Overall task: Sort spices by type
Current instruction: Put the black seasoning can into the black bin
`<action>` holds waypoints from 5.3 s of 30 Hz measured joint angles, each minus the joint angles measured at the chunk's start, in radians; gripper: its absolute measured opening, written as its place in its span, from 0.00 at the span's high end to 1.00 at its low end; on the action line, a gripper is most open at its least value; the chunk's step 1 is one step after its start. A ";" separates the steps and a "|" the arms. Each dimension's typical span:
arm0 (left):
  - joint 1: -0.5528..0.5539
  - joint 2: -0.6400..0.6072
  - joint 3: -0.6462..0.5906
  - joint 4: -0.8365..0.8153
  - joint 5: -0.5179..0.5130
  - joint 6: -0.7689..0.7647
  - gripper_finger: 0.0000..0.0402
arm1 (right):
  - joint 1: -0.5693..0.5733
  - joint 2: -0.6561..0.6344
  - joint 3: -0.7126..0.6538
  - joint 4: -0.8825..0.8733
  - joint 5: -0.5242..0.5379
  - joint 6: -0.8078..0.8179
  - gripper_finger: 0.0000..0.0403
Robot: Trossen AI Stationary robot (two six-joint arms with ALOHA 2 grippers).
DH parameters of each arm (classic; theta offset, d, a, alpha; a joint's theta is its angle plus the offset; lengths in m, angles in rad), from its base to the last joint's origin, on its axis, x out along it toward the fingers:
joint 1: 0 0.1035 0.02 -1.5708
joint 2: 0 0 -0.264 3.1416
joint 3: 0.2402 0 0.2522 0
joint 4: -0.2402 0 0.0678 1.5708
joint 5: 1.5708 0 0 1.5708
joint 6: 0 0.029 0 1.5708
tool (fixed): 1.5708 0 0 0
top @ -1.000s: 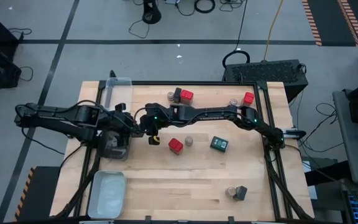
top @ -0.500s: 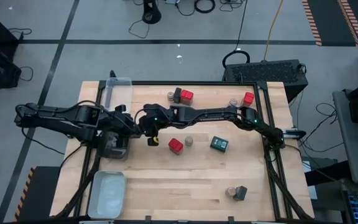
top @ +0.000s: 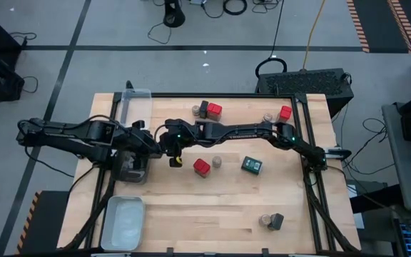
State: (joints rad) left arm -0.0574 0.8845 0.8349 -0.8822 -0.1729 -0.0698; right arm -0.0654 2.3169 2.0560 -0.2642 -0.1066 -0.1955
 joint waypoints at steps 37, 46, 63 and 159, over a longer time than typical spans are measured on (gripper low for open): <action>0.000 -0.153 -0.079 -0.301 0.148 -0.080 0.65 | -0.029 -0.005 0.000 -0.051 -0.003 -0.053 0.51; 0.000 -0.141 -0.119 -0.263 0.145 -0.080 0.65 | -0.029 -0.005 0.000 -0.053 -0.003 -0.052 0.51; 0.000 -0.033 -0.156 -0.215 0.151 -0.106 0.65 | -0.028 -0.005 0.000 -0.067 -0.056 -0.033 0.51; 0.000 0.294 -0.066 -0.599 0.195 -0.197 1.00 | -0.028 -0.006 -0.001 -0.123 -0.056 -0.057 0.51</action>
State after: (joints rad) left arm -0.0574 1.1782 0.7692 -1.4810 0.0225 -0.2666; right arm -0.0937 2.3112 2.0552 -0.3870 -0.1623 -0.2521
